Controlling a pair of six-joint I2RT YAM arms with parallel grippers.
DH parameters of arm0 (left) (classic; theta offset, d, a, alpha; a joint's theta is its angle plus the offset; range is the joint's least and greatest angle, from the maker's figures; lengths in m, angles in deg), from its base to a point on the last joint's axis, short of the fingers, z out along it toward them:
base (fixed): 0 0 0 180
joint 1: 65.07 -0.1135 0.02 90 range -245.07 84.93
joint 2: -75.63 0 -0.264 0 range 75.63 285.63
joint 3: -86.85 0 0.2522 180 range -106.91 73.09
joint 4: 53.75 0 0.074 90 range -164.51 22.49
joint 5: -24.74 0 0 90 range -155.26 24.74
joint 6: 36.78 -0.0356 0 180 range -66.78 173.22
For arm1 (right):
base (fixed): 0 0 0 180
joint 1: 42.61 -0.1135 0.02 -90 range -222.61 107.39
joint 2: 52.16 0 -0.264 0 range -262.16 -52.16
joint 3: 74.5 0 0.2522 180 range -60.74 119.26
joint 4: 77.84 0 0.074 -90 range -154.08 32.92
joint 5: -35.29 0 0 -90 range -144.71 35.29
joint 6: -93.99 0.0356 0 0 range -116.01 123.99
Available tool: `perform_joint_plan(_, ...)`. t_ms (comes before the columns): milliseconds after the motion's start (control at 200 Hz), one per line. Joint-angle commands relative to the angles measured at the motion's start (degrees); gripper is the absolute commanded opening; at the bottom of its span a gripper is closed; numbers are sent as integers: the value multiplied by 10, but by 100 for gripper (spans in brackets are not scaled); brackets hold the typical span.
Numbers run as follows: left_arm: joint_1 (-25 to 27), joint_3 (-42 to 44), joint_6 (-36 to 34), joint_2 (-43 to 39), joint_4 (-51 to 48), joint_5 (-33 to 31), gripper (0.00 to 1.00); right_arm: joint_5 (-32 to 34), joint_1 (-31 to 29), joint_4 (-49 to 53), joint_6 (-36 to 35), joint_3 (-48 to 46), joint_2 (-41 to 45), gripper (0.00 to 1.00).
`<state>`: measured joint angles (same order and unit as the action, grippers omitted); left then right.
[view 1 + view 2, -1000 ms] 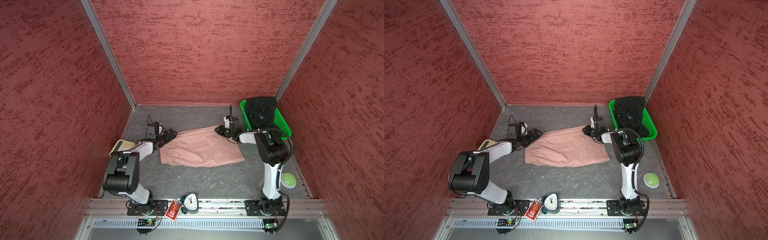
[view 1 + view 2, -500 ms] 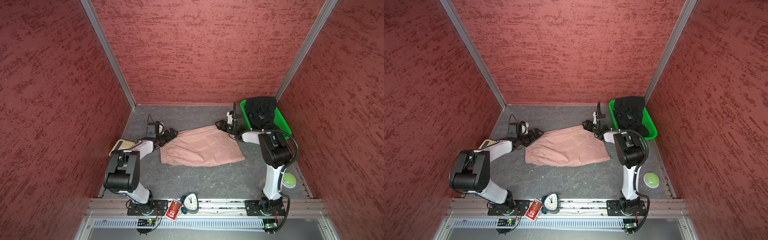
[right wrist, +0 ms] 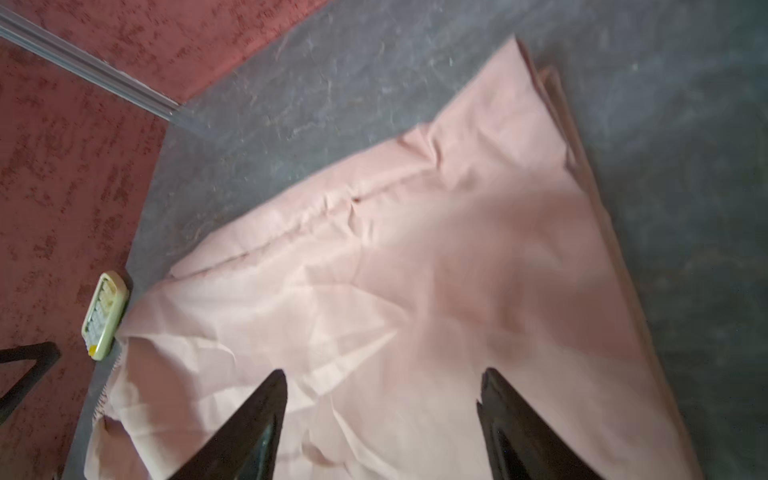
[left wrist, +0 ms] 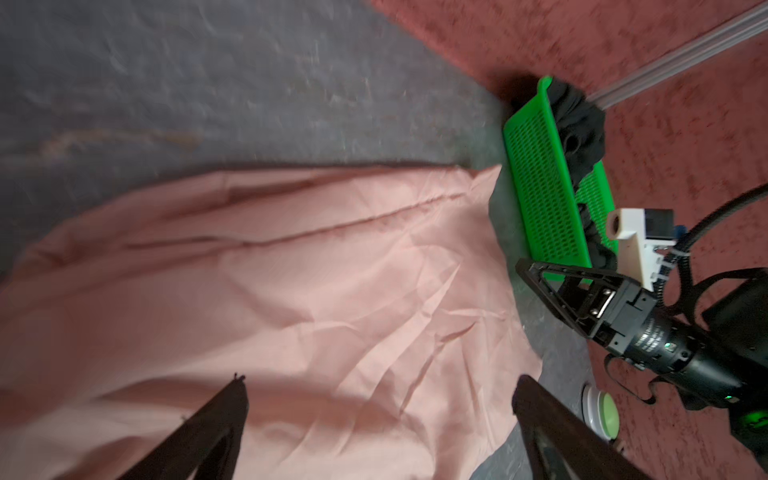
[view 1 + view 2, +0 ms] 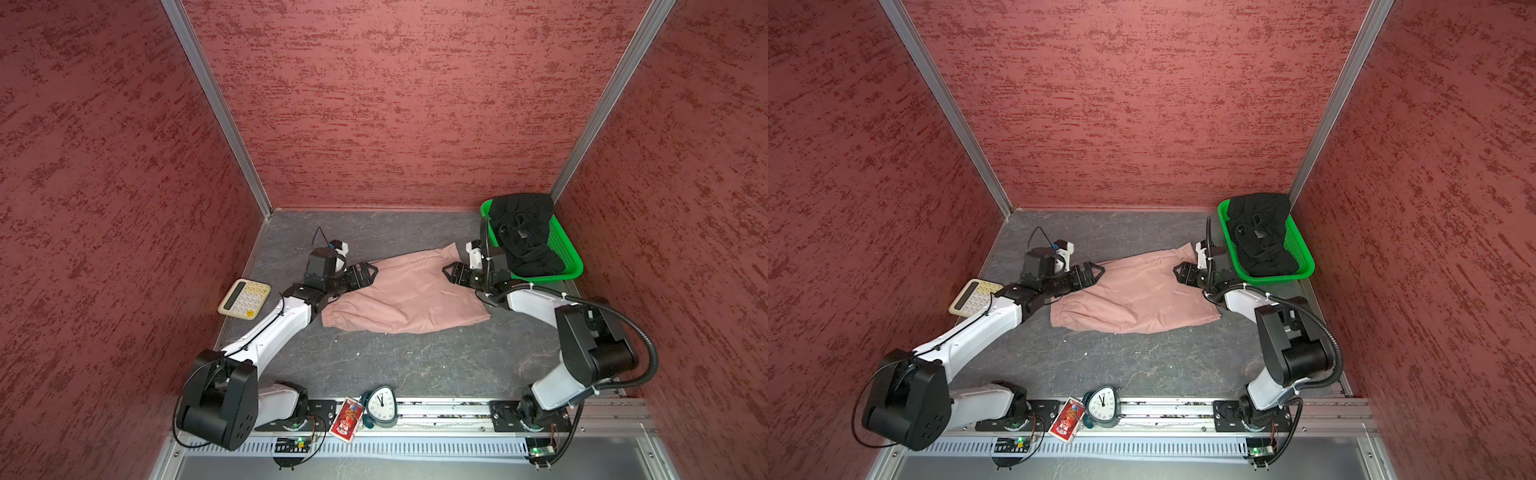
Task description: Fold and stack the shorts
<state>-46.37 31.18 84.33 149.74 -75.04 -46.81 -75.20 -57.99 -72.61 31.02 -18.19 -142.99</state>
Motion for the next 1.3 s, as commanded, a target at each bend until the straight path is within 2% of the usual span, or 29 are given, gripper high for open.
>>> perform_joint_plan(0,34,35,34,12,22,-26,99,-18,-20,9,9,-37,28,74)
perform_joint_plan(125,63,93,77,8,54,-39,99,-18,-33,0,36,-96,58,75)
perform_joint_plan(235,61,122,84,2,30,-63,99,54,-31,43,53,-136,91,78)
perform_joint_plan(376,54,112,69,16,-14,-53,99,79,-12,60,82,-176,114,79)
perform_joint_plan(501,61,98,56,16,-34,-48,99,100,-10,92,83,-171,151,79)
perform_joint_plan(566,60,85,41,-1,-51,-48,99,103,-10,109,59,-154,183,79)
perform_joint_plan(686,53,23,15,-71,-123,-61,99,57,-19,134,-34,-100,235,79)
perform_joint_plan(832,33,-60,-1,-163,-241,-107,99,50,-60,180,-151,-14,240,79)
perform_joint_plan(897,1,-74,15,-196,-306,-150,99,52,-80,181,-175,14,221,79)
perform_joint_plan(952,-48,-63,26,-217,-335,-145,99,58,-109,176,-195,37,197,79)
perform_joint_plan(987,-85,-45,33,-230,-342,-127,99,67,-136,174,-214,56,177,79)
perform_joint_plan(1092,-201,15,57,-283,-330,-14,99,127,-249,176,-305,131,100,83)
perform_joint_plan(1177,-275,18,58,-325,-336,70,99,144,-299,170,-345,181,36,84)
perform_joint_plan(1227,-302,-4,37,-344,-359,89,99,135,-309,159,-353,197,8,85)
perform_joint_plan(1292,-319,-47,5,-360,-402,80,99,119,-318,149,-350,216,-25,85)
